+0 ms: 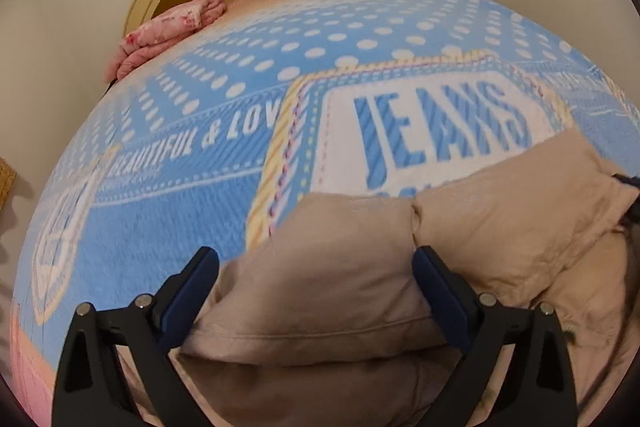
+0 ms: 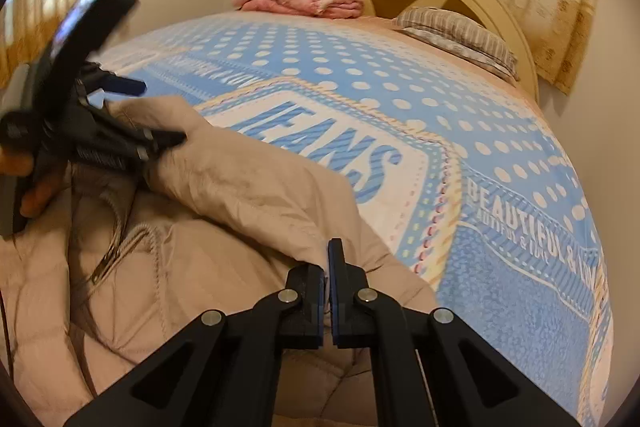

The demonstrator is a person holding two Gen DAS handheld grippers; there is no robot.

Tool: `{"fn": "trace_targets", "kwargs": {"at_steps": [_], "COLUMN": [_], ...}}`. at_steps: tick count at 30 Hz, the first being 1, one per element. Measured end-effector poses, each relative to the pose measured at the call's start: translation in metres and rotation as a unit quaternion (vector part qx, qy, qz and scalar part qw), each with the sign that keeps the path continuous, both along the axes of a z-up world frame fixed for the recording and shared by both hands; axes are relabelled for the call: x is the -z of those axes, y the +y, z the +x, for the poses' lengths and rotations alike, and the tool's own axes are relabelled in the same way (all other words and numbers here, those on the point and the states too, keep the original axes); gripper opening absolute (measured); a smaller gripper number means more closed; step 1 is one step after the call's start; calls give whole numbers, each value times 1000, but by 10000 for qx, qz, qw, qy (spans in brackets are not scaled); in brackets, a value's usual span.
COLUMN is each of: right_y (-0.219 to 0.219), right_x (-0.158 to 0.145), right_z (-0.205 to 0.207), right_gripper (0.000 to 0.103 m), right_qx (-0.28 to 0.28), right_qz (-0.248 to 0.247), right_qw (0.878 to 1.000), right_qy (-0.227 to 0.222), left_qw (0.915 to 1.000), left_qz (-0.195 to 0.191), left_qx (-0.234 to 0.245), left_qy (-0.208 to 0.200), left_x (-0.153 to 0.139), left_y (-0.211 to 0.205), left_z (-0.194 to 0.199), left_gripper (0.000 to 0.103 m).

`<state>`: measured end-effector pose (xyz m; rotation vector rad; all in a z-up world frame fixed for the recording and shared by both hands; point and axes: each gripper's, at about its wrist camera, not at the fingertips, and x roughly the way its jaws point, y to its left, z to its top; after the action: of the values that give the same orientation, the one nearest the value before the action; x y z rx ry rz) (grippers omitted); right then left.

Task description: Fold large clothes

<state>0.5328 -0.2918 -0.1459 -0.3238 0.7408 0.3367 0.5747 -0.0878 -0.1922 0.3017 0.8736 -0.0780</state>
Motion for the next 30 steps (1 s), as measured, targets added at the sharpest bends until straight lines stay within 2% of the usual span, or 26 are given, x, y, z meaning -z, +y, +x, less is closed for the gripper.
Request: {"fn": "trace_targets", "kwargs": {"at_steps": [3,5,9,11,13,15,19,21,22,24,26,30], "right_y": [-2,-7,-8,0,10,21,29,25,23,21,19,17], "right_x": [-8,-24,-61,-65,-60,-42,-12,-2,2,9,13,20], "right_z": [-5,-14,-20,-9,5,23,34,35,35,36,36,36], "right_gripper": [4,9,10,10,10,10,10,10,10,10,10,10], "right_qx": [105,371,735,773,833,845,1012,1078,1128,1159,1182,1196], "right_qz": [112,200,998,1325,1613,1849,1780,1865,1872,1905,1901,1948], "right_qw": [9998,9991,9922,9882,9834,9782,9768,9739,9731,9717,9716,9704], "right_qy": [129,47,-132,-40,91,423,633,714,722,783,771,774], "left_qw": [9999,9999,9999,9998,9998,9995,9947,9913,9897,9867,9859,9885], "left_qz": [-59,-69,-139,-142,-137,-167,-648,-879,-1024,-1352,-1512,-1393], "left_qx": [-77,-52,-68,-70,-59,-75,199,469,572,780,698,563], "left_qy": [-53,-69,-65,-84,-114,-250,-770,-858,-824,-447,-156,147], "left_x": [-3,-2,0,1,1,-7,-45,-57,-60,-52,-34,-5], "left_y": [3,3,6,6,6,8,10,4,1,-5,-8,-13], "left_z": [-1,-2,-5,-7,-7,-12,-32,-35,-34,-22,-11,-1], "left_gripper": [100,100,100,100,100,100,100,100,100,100,100,100]}}
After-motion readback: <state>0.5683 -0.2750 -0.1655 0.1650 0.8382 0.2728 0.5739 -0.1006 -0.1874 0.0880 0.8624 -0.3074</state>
